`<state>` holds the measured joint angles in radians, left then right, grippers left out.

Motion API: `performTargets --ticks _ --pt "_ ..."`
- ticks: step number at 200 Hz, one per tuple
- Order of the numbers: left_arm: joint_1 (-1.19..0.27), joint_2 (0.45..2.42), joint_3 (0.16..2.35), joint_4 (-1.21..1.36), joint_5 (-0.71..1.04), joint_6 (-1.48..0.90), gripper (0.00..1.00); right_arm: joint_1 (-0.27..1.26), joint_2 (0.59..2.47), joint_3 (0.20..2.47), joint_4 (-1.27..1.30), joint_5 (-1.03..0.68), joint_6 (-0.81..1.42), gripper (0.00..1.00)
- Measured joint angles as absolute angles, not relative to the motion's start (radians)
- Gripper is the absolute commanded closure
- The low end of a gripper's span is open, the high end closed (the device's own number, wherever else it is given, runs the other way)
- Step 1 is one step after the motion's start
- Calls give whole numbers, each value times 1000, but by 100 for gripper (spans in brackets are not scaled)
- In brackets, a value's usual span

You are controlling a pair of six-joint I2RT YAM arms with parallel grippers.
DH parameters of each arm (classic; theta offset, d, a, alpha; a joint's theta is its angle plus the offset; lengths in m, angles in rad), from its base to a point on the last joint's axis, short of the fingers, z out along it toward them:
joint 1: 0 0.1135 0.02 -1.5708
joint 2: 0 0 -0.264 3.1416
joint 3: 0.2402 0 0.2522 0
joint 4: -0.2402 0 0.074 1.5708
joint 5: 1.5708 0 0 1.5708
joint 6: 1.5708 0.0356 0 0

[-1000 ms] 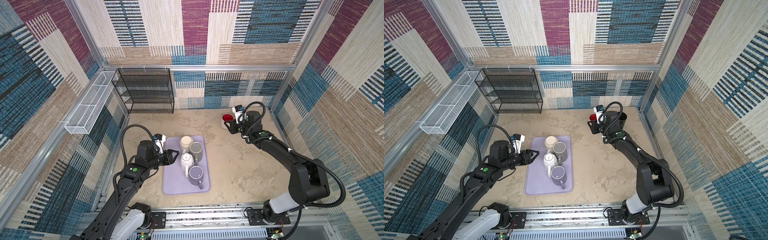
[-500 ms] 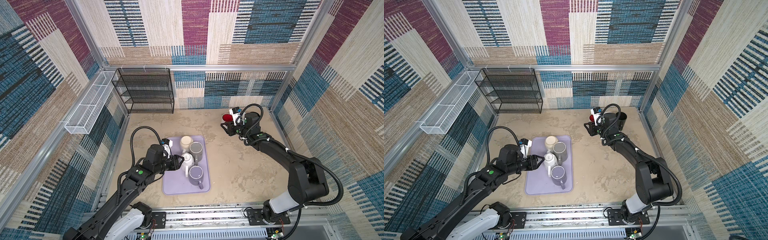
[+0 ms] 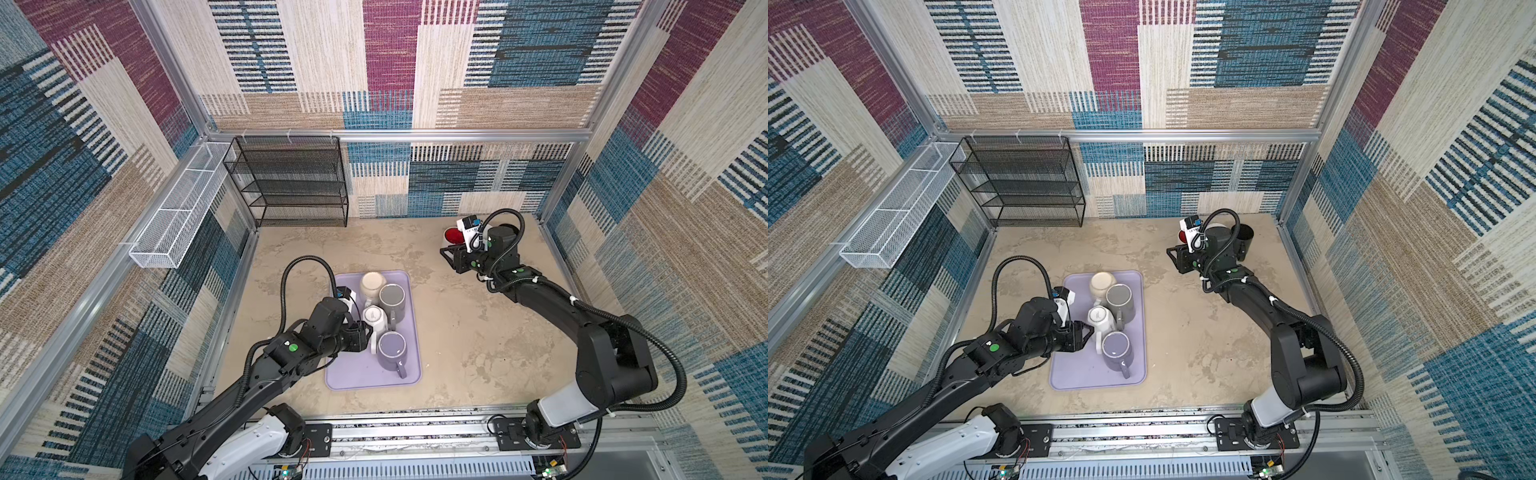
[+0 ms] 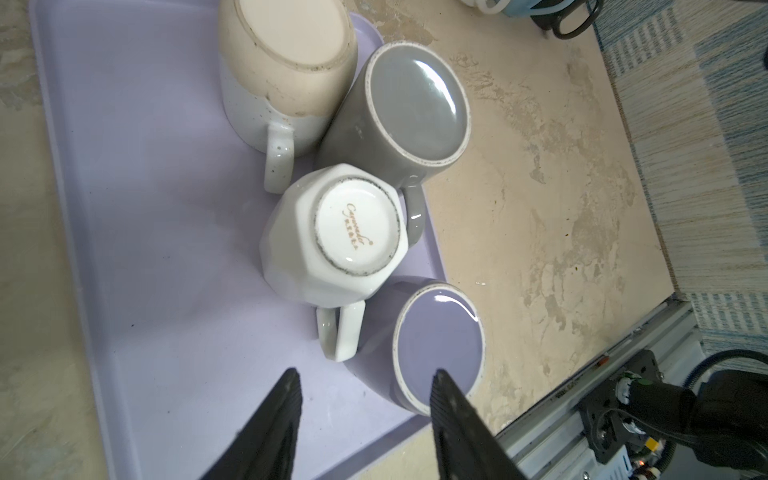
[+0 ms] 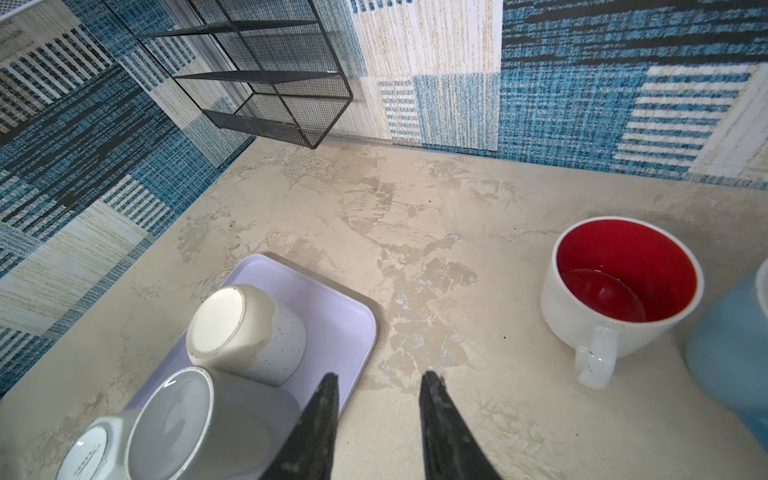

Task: Turn the mug right side up
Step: 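Move the left gripper over the octagonal white mug on the tray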

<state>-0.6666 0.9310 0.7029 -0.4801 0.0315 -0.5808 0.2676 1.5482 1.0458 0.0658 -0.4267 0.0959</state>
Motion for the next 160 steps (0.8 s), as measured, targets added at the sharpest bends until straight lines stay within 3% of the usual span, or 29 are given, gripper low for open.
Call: performTargets --ticks 160 --pt "-733 1117 690 -427 -78 -636 49 292 1547 1020 62 -416 92 65"
